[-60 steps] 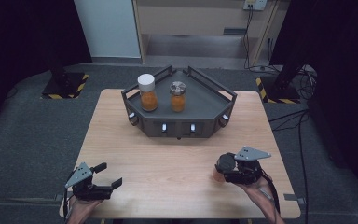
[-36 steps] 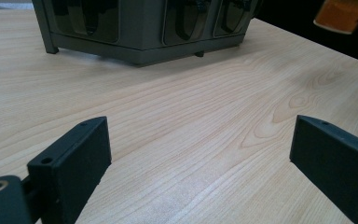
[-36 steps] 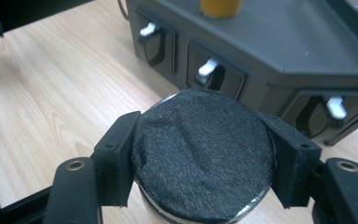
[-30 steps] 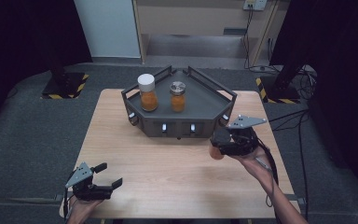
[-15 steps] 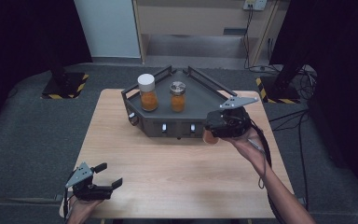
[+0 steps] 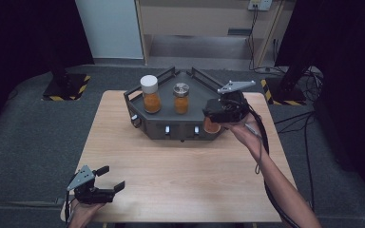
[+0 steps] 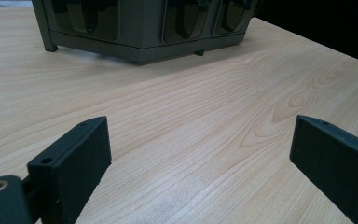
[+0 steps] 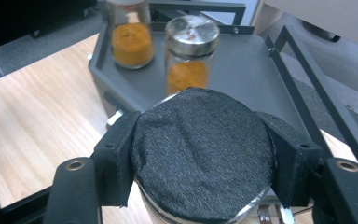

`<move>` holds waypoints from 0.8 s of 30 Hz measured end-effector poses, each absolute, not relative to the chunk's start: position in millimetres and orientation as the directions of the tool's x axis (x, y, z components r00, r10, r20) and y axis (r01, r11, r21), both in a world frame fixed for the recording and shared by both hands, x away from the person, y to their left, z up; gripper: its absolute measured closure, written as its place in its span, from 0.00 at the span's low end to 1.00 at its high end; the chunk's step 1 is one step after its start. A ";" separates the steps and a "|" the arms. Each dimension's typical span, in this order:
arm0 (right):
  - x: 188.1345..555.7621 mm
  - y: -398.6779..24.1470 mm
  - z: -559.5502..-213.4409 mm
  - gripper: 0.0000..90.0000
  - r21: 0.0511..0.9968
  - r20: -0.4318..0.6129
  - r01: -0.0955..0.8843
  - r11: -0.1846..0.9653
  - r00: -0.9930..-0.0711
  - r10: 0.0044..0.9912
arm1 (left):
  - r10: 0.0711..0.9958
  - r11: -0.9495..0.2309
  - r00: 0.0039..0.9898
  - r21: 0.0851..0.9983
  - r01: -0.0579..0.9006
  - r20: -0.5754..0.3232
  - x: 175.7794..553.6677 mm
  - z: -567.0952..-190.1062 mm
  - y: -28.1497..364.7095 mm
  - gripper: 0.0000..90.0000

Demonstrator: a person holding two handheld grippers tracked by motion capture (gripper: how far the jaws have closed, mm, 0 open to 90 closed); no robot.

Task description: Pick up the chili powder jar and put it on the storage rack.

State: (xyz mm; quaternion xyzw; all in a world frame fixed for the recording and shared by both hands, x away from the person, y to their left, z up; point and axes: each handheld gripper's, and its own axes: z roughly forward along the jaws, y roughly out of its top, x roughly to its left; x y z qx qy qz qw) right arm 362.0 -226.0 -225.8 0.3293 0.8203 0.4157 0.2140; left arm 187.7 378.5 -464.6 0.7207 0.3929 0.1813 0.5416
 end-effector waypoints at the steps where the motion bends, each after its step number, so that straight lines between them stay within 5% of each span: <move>1: 365.0 -225.1 -225.3 0.39 0.823 -0.078 0.364 0.436 -0.688 0.721 | 0.763 -0.105 0.625 0.923 0.370 -0.164 187.7 -464.6 378.6 0.05; 24: 420.4 -200.6 -232.0 0.39 0.827 -0.067 0.421 0.373 -0.585 0.808 | 0.764 -0.101 0.623 0.922 0.375 -0.170 188.3 -465.2 379.1 0.05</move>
